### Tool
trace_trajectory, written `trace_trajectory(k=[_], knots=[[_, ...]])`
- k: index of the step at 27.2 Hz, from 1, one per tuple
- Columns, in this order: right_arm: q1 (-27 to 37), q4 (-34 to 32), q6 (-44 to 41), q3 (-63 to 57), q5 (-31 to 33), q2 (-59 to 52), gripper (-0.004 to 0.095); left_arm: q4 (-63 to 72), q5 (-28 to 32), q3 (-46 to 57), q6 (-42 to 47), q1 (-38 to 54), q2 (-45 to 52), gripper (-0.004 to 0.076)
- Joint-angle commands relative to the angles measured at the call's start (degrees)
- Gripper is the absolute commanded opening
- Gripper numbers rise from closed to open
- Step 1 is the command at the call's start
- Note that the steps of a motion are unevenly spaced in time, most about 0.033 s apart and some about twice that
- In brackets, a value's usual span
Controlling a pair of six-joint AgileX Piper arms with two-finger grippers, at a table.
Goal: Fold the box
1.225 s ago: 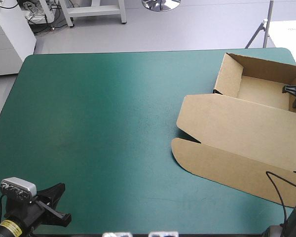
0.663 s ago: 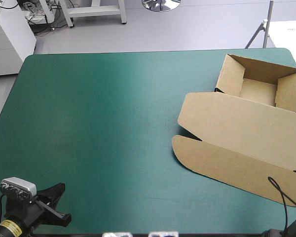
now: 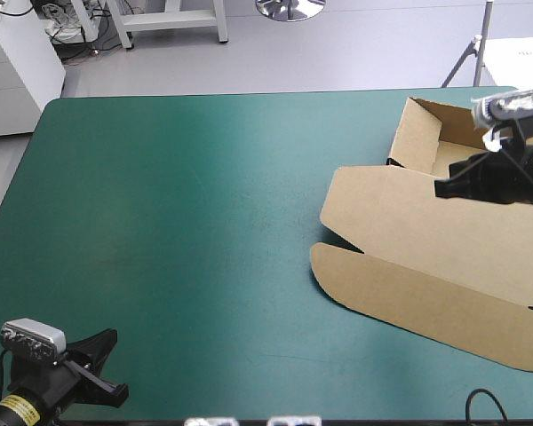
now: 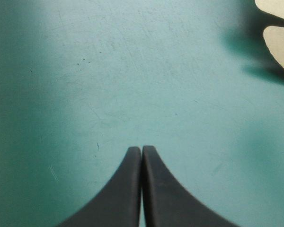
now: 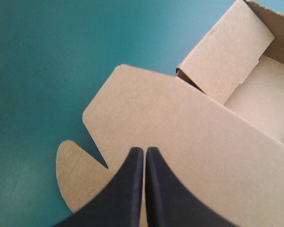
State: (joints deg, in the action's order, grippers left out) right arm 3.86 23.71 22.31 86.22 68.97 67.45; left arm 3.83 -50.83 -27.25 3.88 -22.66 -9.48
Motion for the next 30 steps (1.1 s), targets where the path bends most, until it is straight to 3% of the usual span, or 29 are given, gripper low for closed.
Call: trace_trajectory(k=[1, 5, 12, 15, 24, 30], knots=[[-2.72, -1.82, 0.47, -5.73, -6.90, -7.53, -0.0003, 0.69, 3.98, -1.39, 0.11, -0.23, -0.74, -0.0010], [-3.22, -3.33, 1.31, -14.88, -12.12, -15.67, -0.0004, 0.81, 3.98, -1.39, 0.11, -0.23, -0.74, -0.0010], [-3.22, -3.79, 3.38, -28.62, -15.21, -28.67, -0.0004, 3.08, 3.98, -1.35, 0.11, -0.23, -0.74, -0.0010], [-3.22, -4.45, 5.19, -37.35, -19.89, -37.07, -0.0004, 3.23, 3.98, -1.35, 0.11, -0.23, -0.74, -0.0010], [-3.22, -4.45, 5.19, -56.43, -23.01, -52.72, -0.0004, 3.23, 3.98, -1.35, 0.11, -0.23, -0.74, -0.0010], [-3.22, -4.37, 4.70, -60.67, -24.88, -56.87, -0.0019, 3.23, 3.98, -1.35, 0.11, -0.23, -0.74, -0.0010]])
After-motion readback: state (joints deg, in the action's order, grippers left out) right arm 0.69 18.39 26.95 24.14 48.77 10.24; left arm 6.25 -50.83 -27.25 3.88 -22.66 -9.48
